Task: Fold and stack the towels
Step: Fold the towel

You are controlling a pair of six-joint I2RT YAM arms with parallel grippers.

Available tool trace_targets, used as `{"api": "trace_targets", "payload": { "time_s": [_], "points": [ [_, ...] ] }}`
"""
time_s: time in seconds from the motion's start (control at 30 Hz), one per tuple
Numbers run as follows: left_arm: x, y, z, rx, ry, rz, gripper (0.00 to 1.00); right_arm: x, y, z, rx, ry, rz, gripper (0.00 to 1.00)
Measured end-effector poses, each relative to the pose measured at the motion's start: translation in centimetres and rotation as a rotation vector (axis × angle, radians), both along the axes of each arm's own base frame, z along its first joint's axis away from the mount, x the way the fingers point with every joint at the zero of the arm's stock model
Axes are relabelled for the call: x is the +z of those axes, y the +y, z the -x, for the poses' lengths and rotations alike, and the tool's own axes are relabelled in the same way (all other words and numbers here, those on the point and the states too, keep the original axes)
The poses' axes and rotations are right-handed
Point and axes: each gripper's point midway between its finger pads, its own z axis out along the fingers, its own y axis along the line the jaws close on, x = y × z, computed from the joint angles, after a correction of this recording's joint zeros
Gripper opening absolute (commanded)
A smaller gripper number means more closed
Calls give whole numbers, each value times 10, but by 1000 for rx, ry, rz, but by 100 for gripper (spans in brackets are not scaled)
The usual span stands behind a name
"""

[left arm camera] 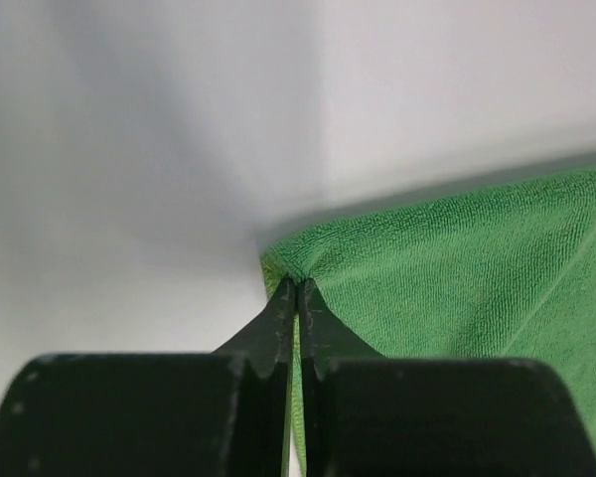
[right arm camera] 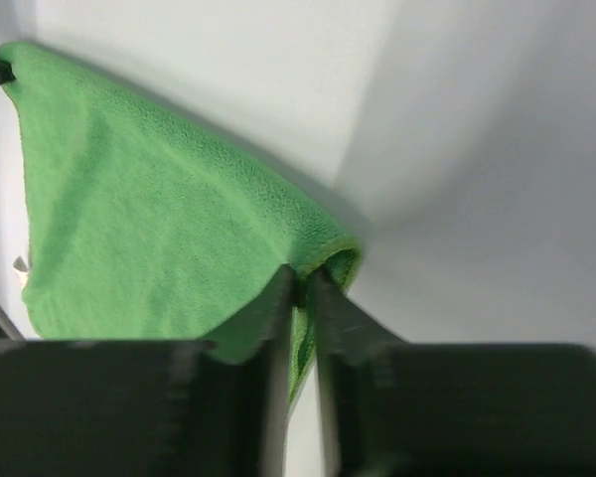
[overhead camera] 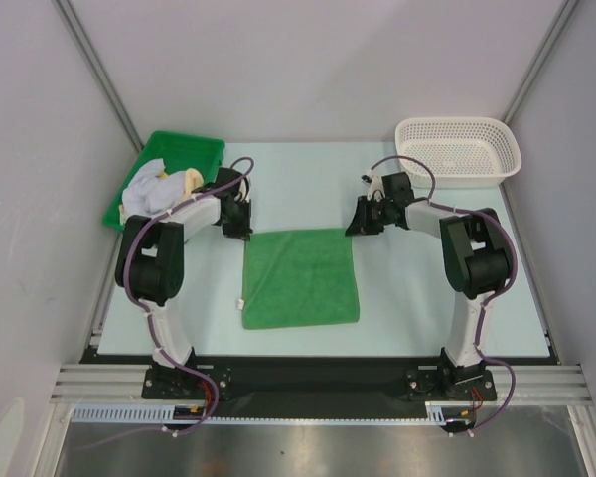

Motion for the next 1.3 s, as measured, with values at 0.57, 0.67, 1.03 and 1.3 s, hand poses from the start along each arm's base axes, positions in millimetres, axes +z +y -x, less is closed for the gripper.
{"api": "trace_targets", "payload": {
  "time_s": [0.57,0.67,1.03,1.3],
  "points": [
    [14,12,-38,6,-32,68,5,-7,-8,-7,-27,1,36,0],
    [6,11,-40,-16,-18,62,11,-11,-8,-10,-31,7,38,6],
    [0,17,-58,-67,-27,12,48,-9,-16,-20,-2,-24,59,45],
    [3,6,-59,-163,-53,61,50,-6,-26,-27,96,-41,30,49]
  ]
}}
